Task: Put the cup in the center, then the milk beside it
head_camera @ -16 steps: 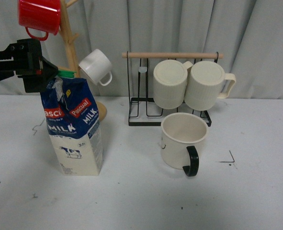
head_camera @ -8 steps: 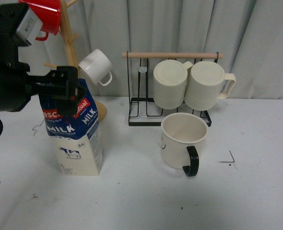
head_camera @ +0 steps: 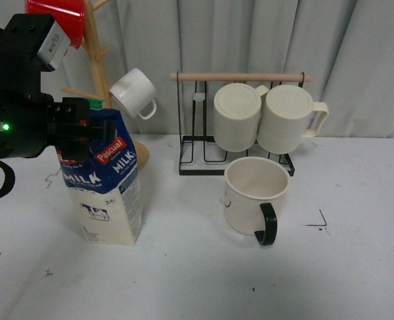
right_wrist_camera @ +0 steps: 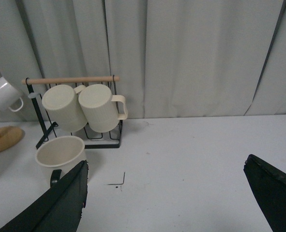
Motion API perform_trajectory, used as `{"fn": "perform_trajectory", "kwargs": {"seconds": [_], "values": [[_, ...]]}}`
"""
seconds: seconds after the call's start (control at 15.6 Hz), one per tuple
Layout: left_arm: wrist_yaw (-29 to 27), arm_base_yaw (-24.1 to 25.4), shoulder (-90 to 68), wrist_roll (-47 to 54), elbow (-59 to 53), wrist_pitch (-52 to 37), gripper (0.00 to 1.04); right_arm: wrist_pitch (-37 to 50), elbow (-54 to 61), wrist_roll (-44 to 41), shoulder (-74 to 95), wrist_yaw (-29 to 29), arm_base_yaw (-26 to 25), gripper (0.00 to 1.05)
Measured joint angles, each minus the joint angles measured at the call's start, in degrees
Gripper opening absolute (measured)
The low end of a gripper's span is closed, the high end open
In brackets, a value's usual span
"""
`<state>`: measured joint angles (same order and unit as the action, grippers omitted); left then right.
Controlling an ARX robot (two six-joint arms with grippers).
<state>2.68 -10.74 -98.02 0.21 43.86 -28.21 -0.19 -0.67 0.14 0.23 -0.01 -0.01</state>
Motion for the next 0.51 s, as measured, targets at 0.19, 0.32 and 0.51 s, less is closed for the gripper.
{"fn": "perform_trajectory", "kwargs": {"seconds": [0.19, 0.32, 0.51], "values": [[-1.6, -1.7, 0.7, -1.8, 0.0, 0.4, 0.06, 0.0, 0.0, 0.0, 0.0, 0.0, 0.0, 0.98], [-3.4, -3.1, 1.5, -2.5, 0.0, 1.2, 0.06, 0.0, 0.0, 0.0, 0.0, 0.0, 0.0, 0.98], [-6.0, -6.1, 2.1, -3.6, 0.3, 2.0, 0.06, 0.0, 0.0, 0.0, 0.0, 0.0, 0.0, 0.98]]}}
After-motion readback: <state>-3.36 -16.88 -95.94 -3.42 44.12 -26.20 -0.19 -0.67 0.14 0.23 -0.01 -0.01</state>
